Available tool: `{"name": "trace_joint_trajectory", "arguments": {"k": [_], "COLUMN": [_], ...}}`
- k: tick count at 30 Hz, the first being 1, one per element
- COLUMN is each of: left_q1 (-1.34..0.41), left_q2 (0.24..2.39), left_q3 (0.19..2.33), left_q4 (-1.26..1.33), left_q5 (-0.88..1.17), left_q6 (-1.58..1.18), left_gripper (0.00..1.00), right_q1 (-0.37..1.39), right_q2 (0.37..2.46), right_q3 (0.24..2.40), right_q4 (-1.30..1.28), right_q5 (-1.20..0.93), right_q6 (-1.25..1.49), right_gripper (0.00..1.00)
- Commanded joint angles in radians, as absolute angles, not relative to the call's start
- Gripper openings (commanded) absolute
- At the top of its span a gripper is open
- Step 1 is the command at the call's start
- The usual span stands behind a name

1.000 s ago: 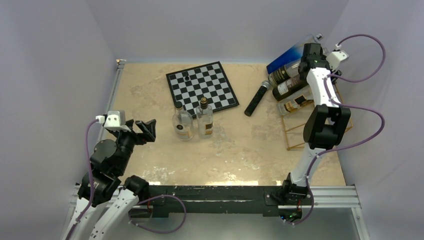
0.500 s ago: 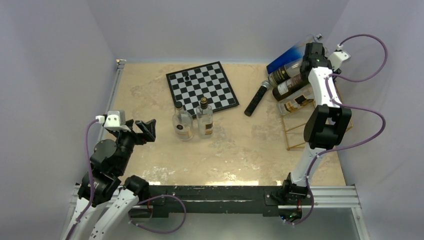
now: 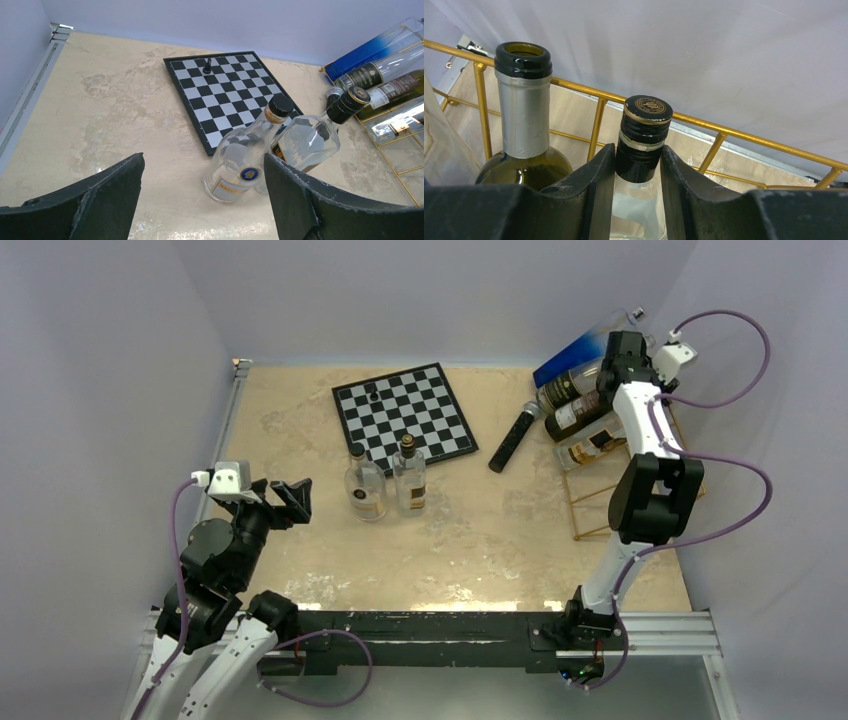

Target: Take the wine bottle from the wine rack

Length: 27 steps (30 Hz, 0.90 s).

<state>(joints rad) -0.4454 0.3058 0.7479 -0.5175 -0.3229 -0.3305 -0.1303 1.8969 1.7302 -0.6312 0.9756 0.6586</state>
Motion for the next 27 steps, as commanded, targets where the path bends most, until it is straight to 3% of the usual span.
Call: {"name": "trace_joint_trajectory", "arguments": {"k": [1,12,20,27], "left_q1": [-0.448,-0.448,-0.448,-0.448], "left_q2": [0.318,0.314,0.313,0.315], "left_q3": [0.747,0.747,0.747,0.746], "left_q4": [-0.485,-0.486,-0.486,-0.486], "left_q5": [-0.330,-0.328,-0.322,-0.327], "left_q6": [-0.330,-0.330,-0.330,-0.330], "left_gripper": [0.92,0.92,0.92,0.92], "right_q1": [-0.096,-0.061,-0.084,-0.104], "right_q2": [1.833,1.744,1.807,1.822], "right_q3": [1.709,1.622,1.641,1.634], "right_q4": [-0.544,-0.498,-0.501,-0.503], "right_q5": [1.028,1.018,1.037,1.023], "right_q6": [0.578,0.579,0.555,0.573], "right_gripper": [0.24,0.18,0.26,0.42]}}
